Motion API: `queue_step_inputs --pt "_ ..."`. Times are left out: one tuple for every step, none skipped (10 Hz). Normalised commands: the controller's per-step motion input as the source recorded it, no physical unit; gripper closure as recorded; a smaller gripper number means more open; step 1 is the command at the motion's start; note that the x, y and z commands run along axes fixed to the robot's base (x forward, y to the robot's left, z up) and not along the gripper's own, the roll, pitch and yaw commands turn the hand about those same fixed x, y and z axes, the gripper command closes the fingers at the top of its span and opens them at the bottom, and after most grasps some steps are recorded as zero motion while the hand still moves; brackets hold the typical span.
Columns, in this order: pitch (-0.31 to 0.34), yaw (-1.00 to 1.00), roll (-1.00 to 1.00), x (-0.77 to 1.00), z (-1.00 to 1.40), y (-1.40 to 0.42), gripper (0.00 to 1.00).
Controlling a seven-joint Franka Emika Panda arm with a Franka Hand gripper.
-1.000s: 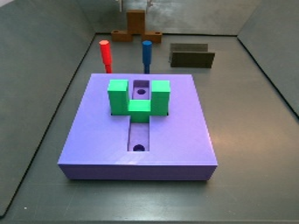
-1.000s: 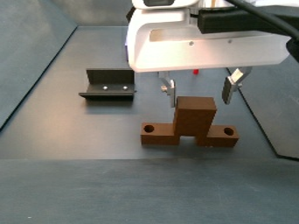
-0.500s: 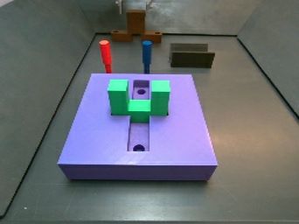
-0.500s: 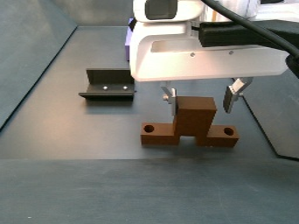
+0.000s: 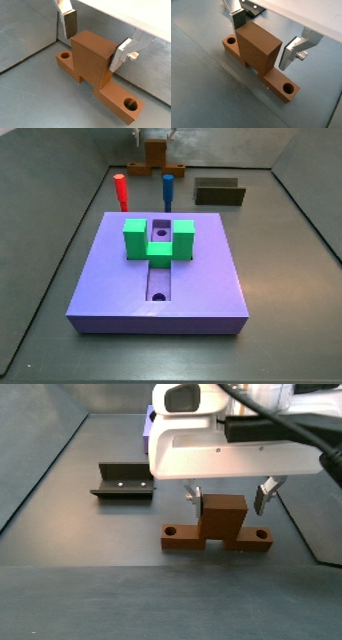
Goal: Pick up the brown object. Move up. Move to above the board. Insert the brown object.
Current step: Pick up the brown object.
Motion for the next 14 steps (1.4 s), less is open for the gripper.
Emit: queue_step_inputs --pt "-0.03 -0.11 0.0 0.0 -0.23 0.03 0.0" --pt "-0.034 -0.11 0.0 0.0 -0.26 0.05 0.0" --pt "-0.029 -0.1 0.0 0.0 -0.22 0.04 0.0" --pt "-0.009 -0.08 0.0 0.0 -0.16 0.06 0.0" --pt "0.0 0.0 0.04 0.0 -0.02 0.0 0.0" --pt "0.0 0.0 0.0 0.0 0.0 0.0 0.0" --pt "0.0 0.0 0.0 0.0 0.0 0.0 1.0" --pt "0.0 0.0 0.0 0.0 0.0 0.0 1.0" --pt "0.0 0.0 0.0 0.0 0.0 0.0 1.0" --pt "0.0 0.0 0.0 0.0 0.0 0.0 1.0" --pt "0.0 0.0 0.0 0.0 0.0 0.0 1.0" --pt "0.0 0.0 0.0 0.0 0.0 0.0 1.0" --pt "0.0 0.0 0.0 0.0 0.0 0.0 1.0" --pt "0.0 0.0 0.0 0.0 0.0 0.0 1.0"
